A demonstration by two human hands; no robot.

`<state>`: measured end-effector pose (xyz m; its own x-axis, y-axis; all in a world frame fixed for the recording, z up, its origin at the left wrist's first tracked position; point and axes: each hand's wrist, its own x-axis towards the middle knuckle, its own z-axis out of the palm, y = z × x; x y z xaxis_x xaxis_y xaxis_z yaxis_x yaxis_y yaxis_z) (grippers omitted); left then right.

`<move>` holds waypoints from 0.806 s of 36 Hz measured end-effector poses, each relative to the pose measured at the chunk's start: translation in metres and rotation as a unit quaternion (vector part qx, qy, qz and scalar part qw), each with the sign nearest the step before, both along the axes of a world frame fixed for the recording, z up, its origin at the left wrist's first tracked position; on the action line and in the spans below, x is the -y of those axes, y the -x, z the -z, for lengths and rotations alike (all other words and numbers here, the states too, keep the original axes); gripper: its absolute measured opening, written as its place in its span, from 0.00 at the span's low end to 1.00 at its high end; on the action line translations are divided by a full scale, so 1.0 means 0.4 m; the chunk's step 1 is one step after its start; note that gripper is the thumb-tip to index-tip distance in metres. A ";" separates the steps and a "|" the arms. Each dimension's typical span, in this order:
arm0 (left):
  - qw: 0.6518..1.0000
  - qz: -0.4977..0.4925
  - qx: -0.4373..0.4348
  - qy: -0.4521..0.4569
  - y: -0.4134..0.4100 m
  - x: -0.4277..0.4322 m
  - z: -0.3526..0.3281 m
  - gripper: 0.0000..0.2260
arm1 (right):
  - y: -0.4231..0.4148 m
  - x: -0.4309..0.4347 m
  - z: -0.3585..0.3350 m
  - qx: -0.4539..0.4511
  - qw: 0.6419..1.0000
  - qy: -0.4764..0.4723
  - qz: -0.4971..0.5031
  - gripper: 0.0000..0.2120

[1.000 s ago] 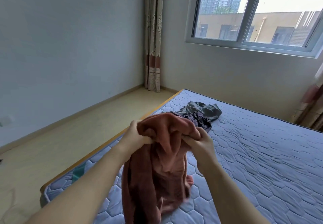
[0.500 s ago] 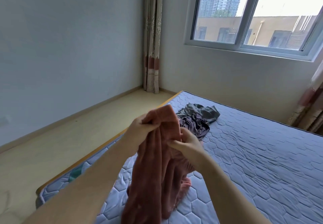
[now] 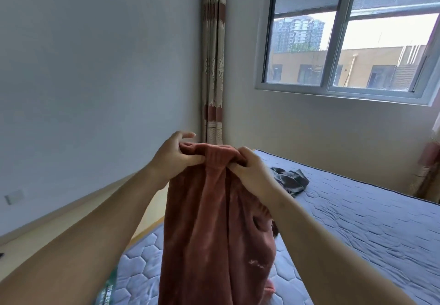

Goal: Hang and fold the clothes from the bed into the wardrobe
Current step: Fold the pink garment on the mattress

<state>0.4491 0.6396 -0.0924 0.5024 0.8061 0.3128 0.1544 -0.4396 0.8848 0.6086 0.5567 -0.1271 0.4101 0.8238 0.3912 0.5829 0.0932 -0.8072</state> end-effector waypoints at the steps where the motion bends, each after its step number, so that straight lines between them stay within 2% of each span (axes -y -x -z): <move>1: 1.000 -0.019 0.007 -0.009 0.002 -0.007 -0.015 0.21 | 0.003 -0.009 -0.022 0.012 1.000 -0.012 -0.003 0.09; 5: 0.997 -0.061 0.037 -0.039 0.012 -0.039 -0.087 0.11 | 0.003 -0.037 -0.102 0.033 0.998 -0.054 0.007 0.09; 7: 0.995 -0.073 0.039 -0.063 0.017 -0.048 -0.127 0.10 | -0.006 -0.045 -0.135 0.052 0.997 -0.062 0.011 0.05; 13: 0.973 -0.134 -0.010 -0.187 0.026 -0.071 -0.235 0.10 | -0.048 -0.049 -0.228 0.195 0.980 0.001 0.039 0.11; 16: 0.965 -0.146 -0.022 -0.217 0.028 -0.067 -0.270 0.08 | -0.055 -0.051 -0.267 0.239 0.969 0.037 0.042 0.11; 21: 0.977 -0.144 0.068 -0.141 0.040 -0.080 -0.295 0.11 | -0.056 -0.051 -0.289 0.301 0.940 0.149 0.057 0.09; 25: 0.976 -0.146 0.084 -0.139 0.063 -0.089 -0.303 0.12 | -0.069 -0.047 -0.293 0.320 0.922 0.217 0.034 0.09; 27: 0.974 -0.148 0.091 -0.142 0.080 -0.096 -0.313 0.12 | -0.082 -0.037 -0.301 0.337 0.913 0.229 0.040 0.15; 29: 0.973 -0.154 0.093 -0.142 0.102 -0.106 -0.324 0.13 | -0.103 -0.031 -0.311 0.321 0.922 0.209 0.058 0.18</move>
